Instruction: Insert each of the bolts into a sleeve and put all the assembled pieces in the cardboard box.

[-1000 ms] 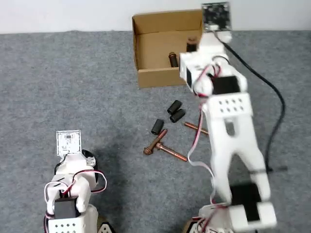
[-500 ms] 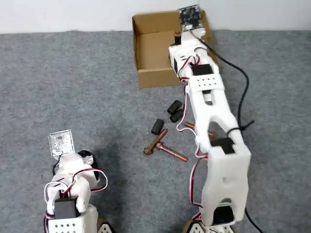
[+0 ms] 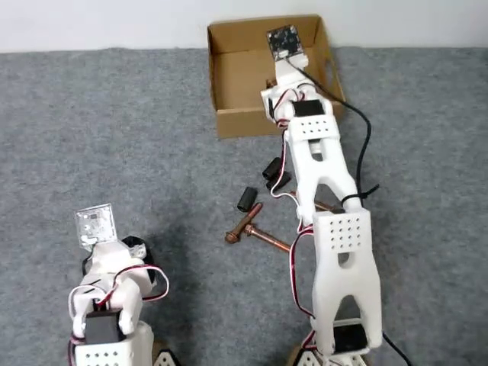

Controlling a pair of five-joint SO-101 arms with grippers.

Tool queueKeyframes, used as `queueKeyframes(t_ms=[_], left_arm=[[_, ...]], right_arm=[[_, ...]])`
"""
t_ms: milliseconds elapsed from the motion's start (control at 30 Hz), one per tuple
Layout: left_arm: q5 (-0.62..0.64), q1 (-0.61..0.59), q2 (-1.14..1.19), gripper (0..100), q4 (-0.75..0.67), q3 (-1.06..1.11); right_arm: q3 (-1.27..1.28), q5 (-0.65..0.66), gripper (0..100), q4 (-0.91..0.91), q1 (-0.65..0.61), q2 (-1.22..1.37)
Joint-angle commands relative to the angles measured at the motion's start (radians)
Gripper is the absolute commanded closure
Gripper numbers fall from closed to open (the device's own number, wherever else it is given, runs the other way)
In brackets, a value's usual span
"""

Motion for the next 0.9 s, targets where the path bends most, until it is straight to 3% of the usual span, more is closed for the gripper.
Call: queueKeyframes(t_ms=[0,200,533,733,867], left_arm=[[0.006,-0.005,-0.008,100,-0.026,-0.004],[0.006,-0.005,-0.008,100,-0.026,-0.004],[0.006,-0.005,-0.008,100,-0.028,-0.004],[0.006,-0.006,-0.008,100,-0.028,-0.004],[0.006,-0.006,-0.008,100,-0.028,-0.004]], right_arm=[[-0.155,0.012,86.5,0.065,0.018,0.013],[-0.358,0.008,86.6,0.265,0.015,0.021],[-0.703,0.005,86.6,0.811,-0.018,0.03],[-0.726,0.002,86.5,0.986,-0.036,0.028],[-0.724,-0.101,86.5,1.0,-0.042,0.022]])
